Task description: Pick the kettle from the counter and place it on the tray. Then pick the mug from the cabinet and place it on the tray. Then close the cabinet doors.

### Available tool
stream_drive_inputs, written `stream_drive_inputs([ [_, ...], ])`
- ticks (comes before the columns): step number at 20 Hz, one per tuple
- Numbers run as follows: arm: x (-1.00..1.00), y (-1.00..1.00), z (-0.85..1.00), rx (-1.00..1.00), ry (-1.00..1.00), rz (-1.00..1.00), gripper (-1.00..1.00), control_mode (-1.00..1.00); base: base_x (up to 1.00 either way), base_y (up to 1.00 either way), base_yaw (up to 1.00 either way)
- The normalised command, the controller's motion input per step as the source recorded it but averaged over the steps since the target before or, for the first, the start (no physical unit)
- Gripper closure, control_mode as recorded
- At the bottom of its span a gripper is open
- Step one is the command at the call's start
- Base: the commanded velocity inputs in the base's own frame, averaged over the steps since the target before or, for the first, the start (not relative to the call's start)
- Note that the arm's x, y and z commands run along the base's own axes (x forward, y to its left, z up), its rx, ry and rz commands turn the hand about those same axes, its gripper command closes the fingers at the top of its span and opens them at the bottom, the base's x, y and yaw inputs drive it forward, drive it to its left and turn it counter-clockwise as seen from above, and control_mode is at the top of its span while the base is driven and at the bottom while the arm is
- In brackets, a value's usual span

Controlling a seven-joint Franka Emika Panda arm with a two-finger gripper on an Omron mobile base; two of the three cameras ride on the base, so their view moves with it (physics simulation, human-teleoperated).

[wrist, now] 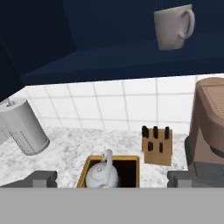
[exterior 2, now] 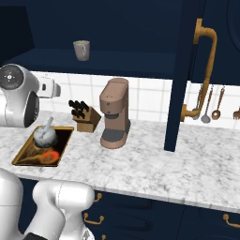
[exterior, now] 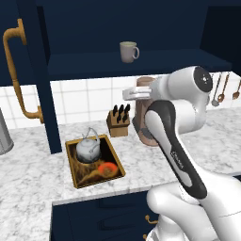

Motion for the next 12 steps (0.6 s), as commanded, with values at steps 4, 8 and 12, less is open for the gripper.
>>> stream_drive_inputs([
  [4, -0.04, -0.38, 0.48, 0.01, 0.07, 0.02, -1.00, -1.00, 0.00, 0.00, 0.00],
  [8, 0.00, -0.33, 0.39, 0.00, 0.13, 0.00, -1.00, -1.00, 0.00, 0.00, 0.00],
  [12, 0.02, -0.29, 0.25, -0.02, 0.00, 0.05, -1.00, -1.00, 0.00, 0.00, 0.00],
])
